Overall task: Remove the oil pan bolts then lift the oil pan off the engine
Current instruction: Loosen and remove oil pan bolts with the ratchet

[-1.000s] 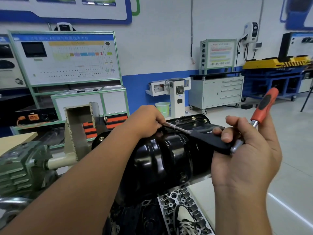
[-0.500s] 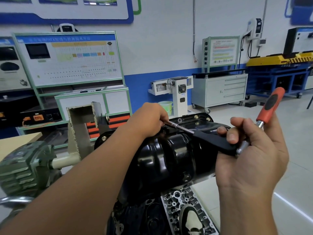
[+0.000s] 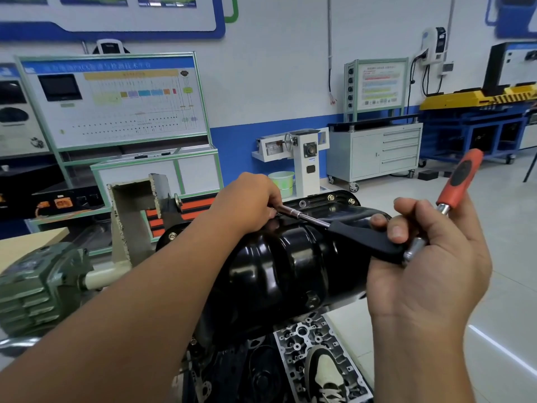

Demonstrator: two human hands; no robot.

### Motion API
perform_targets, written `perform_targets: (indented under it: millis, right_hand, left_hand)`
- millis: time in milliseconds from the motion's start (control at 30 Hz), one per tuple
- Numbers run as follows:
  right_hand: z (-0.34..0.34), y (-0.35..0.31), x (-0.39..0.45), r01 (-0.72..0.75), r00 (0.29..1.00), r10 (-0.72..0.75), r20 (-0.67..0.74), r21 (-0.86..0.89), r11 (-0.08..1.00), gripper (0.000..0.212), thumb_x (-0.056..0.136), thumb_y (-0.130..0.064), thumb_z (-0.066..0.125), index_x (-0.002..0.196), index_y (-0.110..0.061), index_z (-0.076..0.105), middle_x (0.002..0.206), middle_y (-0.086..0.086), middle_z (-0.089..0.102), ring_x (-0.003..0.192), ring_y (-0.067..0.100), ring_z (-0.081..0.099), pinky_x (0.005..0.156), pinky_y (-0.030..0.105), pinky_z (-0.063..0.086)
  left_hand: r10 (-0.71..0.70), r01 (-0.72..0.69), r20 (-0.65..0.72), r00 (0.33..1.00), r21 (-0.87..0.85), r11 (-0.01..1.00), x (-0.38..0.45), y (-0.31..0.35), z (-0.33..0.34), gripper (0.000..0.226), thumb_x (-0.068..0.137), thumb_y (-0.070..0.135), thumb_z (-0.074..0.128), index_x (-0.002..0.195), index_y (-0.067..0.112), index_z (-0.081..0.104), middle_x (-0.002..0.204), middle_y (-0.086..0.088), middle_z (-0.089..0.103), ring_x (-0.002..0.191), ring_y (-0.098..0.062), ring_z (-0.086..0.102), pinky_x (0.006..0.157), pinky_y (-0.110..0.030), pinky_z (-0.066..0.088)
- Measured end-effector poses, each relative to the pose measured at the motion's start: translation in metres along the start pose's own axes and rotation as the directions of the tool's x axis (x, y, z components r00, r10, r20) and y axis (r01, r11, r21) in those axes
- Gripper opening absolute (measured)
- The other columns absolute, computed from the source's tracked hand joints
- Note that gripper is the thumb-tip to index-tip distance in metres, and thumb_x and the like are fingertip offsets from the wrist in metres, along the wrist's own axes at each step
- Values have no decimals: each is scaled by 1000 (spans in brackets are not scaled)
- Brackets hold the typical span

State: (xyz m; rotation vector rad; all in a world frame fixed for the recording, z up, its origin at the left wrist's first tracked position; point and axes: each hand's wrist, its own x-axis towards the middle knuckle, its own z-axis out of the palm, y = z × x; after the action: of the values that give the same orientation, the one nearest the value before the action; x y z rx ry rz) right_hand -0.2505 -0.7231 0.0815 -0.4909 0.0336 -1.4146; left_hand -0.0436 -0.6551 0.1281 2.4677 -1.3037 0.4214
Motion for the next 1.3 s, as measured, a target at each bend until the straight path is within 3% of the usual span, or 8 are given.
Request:
perform_targets:
  millis: [200, 367, 467, 600, 767, 900, 1133, 1300]
  right_hand:
    - [-3, -5, 6, -4, 1000, 4, -14, 7, 1000, 43, 92, 6, 52, 131, -6, 66, 71, 8, 60, 51, 17, 41, 70, 38, 51]
    - [-5, -6, 9, -14, 1000, 14, -22, 18, 1000, 45, 94, 6, 51, 135, -5, 63, 72, 7, 60, 51, 17, 41, 69, 37, 51]
    - [-6, -6, 8, -18, 1000, 18, -14, 17, 1000, 45, 94, 6, 51, 136, -4, 61, 71, 6, 61, 51, 16, 41, 69, 36, 51]
    - [-2, -5, 5, -10, 1000, 11, 25, -40, 999, 48, 92, 7, 53, 138, -3, 60, 70, 6, 60, 51, 16, 41, 68, 36, 52]
    - [13, 6, 0, 20, 997, -12, 75, -116, 993, 57, 91, 13, 54, 137, -19, 66, 70, 10, 59, 50, 17, 41, 65, 36, 51]
    - [19, 15, -2, 30, 992, -7, 124, -185, 982, 61, 93, 12, 54, 138, -27, 66, 70, 9, 60, 51, 16, 43, 65, 37, 52]
    - [26, 21, -12, 155, 987, -143, 66, -247, 956, 66, 92, 10, 56, 146, -28, 59, 68, 2, 62, 51, 13, 46, 65, 33, 56]
    - [30, 24, -13, 193, 981, -174, 86, -330, 924, 67, 91, 6, 57, 144, -34, 60, 68, -1, 63, 51, 12, 48, 69, 38, 59]
  left_hand:
    - [49, -53, 71, 996, 59, 997, 4, -4, 2, 17, 94, 15, 70, 100, 28, 80, 104, 6, 67, 100, -23, 60, 87, -42, 55]
    - [13, -13, 28, 1000, 8, 1000, 8, -5, 6, 18, 91, 13, 74, 98, 28, 80, 91, 7, 64, 81, -14, 58, 70, -27, 44]
    - [-1, 1, 7, 1000, -27, 1000, 6, -4, 6, 18, 90, 13, 76, 97, 29, 80, 89, 10, 63, 76, -10, 57, 73, -28, 44]
    - [-20, 17, -20, 1000, -150, 988, 2, -6, 5, 32, 86, 13, 80, 78, 42, 72, 90, 11, 69, 75, -1, 57, 78, -29, 51]
    - [-54, 37, -73, 996, -222, 974, 1, -9, 4, 38, 83, 1, 77, 73, 37, 74, 68, 21, 61, 67, 3, 56, 60, -4, 36]
    - [-105, 85, -84, 991, -215, 973, 3, -4, 5, 54, 84, -11, 60, 64, 39, 67, 69, 21, 58, 67, 1, 55, 55, -2, 35]
    - [-106, 83, -83, 991, -247, 966, 0, -1, 3, 47, 78, -13, 52, 83, 23, 82, 69, 19, 60, 67, 1, 54, 51, -3, 35]
    - [-109, 77, -97, 989, -286, 955, -3, 0, 1, 50, 78, -15, 45, 85, 18, 83, 56, 20, 53, 53, 0, 53, 45, -2, 36]
